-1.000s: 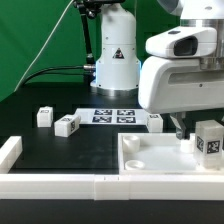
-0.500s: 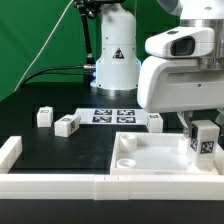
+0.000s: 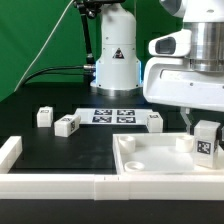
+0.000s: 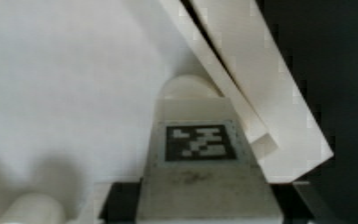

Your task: Assemble one leg

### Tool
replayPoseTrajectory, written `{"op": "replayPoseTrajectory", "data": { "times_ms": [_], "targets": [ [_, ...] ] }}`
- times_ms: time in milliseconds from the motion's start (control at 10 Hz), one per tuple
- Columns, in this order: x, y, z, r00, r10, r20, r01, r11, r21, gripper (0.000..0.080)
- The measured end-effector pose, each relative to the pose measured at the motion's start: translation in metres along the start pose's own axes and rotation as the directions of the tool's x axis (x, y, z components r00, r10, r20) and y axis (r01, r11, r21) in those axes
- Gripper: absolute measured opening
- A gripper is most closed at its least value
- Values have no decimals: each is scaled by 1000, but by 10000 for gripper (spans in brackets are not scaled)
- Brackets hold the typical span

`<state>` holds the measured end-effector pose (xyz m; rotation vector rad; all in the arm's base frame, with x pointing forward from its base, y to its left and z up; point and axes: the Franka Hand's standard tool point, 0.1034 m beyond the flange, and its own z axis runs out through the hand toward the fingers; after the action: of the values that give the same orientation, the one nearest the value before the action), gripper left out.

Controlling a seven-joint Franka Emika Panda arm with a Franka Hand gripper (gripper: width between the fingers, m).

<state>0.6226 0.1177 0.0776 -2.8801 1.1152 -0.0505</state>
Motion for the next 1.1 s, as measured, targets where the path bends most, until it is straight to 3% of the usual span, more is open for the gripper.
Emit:
{"op": "replayPoseTrajectory", "data": {
  "times_ms": [400, 600, 700, 800, 900, 1000, 1100],
  "targets": [
    [-1, 1, 0, 887, 462, 16, -462, 887, -8, 291],
    [-1, 1, 0, 839, 544, 21, -544, 839, -8, 291],
    [-1, 0, 1, 852, 522, 22, -522, 853, -7, 345],
    [-1, 0, 1, 876, 482, 22, -482, 876, -5, 481],
    [0, -1, 0, 888, 460, 19, -460, 888, 3, 481],
    [1, -1, 0, 928, 373, 12, -373, 928, 15, 616],
    [2, -1, 0, 975, 222, 6, -222, 975, 22, 640]
  ]
}}
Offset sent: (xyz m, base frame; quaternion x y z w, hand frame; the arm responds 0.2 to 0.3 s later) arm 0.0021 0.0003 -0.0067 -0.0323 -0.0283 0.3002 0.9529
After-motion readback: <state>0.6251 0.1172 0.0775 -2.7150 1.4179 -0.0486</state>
